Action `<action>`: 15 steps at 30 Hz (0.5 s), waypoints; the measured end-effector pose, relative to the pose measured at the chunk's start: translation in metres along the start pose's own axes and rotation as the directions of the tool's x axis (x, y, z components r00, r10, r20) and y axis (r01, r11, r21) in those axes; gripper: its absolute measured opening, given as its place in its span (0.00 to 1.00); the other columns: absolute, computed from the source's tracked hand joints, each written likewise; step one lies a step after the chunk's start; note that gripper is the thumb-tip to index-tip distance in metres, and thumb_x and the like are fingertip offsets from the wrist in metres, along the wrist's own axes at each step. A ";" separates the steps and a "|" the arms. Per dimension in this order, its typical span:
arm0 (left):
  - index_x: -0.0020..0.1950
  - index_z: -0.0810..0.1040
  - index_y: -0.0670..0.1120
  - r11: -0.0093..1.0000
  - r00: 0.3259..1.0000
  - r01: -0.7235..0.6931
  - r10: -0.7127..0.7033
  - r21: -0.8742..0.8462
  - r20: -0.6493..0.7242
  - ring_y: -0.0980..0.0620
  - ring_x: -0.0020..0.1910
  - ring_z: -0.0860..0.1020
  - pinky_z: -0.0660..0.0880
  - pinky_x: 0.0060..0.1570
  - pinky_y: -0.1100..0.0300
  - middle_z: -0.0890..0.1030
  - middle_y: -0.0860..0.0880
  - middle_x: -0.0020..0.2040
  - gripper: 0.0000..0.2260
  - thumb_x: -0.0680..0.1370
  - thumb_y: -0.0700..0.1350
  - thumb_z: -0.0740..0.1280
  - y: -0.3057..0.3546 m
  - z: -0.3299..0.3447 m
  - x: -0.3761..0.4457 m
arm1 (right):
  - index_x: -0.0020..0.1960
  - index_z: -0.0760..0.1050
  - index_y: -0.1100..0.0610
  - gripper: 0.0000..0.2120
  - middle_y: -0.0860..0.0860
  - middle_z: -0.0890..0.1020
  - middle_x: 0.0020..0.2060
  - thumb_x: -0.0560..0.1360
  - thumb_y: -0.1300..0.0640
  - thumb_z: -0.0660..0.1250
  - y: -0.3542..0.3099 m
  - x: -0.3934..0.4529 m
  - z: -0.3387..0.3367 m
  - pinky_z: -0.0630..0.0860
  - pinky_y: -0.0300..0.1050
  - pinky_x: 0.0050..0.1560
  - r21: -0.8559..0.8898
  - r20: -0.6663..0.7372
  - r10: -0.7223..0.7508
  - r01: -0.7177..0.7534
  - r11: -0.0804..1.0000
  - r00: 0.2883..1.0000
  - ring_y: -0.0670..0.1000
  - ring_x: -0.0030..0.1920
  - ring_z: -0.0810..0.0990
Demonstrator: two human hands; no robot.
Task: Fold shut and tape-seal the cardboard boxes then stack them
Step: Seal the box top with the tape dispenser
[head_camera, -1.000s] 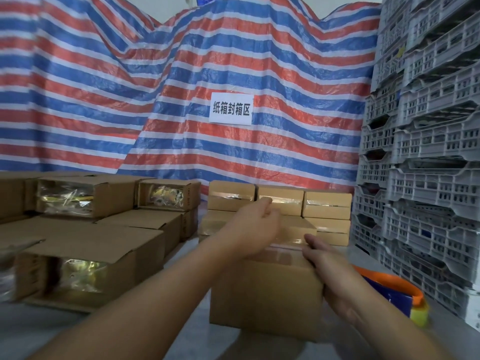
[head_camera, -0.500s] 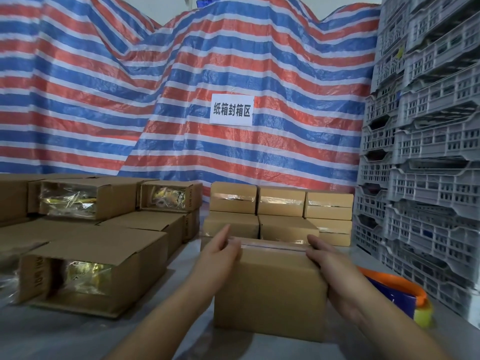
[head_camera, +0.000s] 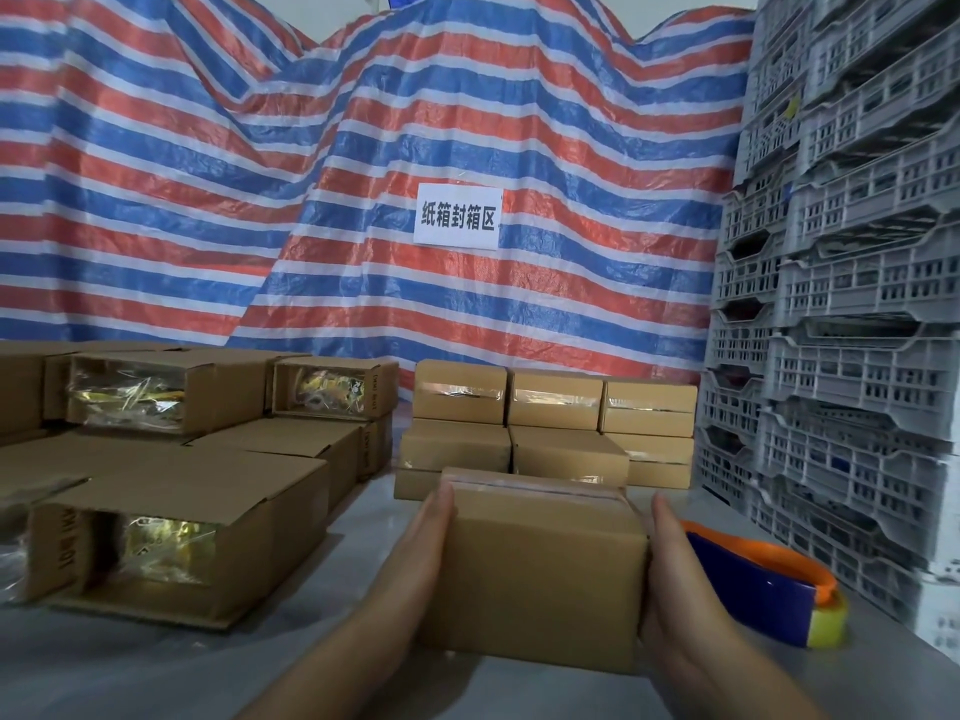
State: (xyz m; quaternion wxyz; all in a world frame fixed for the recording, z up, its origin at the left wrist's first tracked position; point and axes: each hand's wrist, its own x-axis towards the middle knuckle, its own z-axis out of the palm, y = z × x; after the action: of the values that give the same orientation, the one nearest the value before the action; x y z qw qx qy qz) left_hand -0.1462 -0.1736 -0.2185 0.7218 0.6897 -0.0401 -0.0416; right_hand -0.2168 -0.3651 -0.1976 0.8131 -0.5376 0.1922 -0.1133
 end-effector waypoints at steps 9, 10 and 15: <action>0.63 0.69 0.69 0.998 0.982 -0.054 0.049 0.022 0.181 0.49 0.61 0.76 0.72 0.64 0.46 0.78 0.54 0.62 0.43 0.50 0.76 0.75 0.000 -0.015 -0.020 | 0.50 0.80 0.56 0.25 0.62 0.85 0.44 0.82 0.38 0.54 0.005 -0.011 0.007 0.75 0.61 0.58 0.003 -0.138 -0.006 0.006 1.000 0.990 0.62 0.50 0.80; 0.63 0.70 0.68 0.998 0.979 -0.058 0.052 0.024 0.200 0.51 0.59 0.77 0.74 0.60 0.49 0.79 0.55 0.59 0.40 0.53 0.72 0.76 0.001 -0.016 -0.022 | 0.49 0.79 0.58 0.24 0.62 0.82 0.44 0.83 0.41 0.55 0.003 -0.011 0.010 0.74 0.58 0.60 -0.014 -0.155 -0.011 0.008 1.000 0.988 0.61 0.49 0.79; 0.56 0.70 0.57 0.990 0.996 -0.014 0.003 0.138 0.084 0.55 0.47 0.74 0.70 0.52 0.53 0.76 0.54 0.50 0.21 0.70 0.66 0.67 0.019 -0.009 -0.020 | 0.52 0.72 0.66 0.18 0.57 0.69 0.35 0.84 0.50 0.57 -0.012 -0.005 0.000 0.69 0.42 0.45 -0.261 -0.052 -0.147 0.129 0.957 0.988 0.54 0.36 0.68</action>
State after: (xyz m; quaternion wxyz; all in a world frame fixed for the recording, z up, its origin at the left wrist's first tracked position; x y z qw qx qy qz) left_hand -0.1650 -0.1615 -0.2004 0.6702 0.7355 -0.0759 -0.0643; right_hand -0.2213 -0.3677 -0.1860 0.7196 -0.6460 0.1959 -0.1628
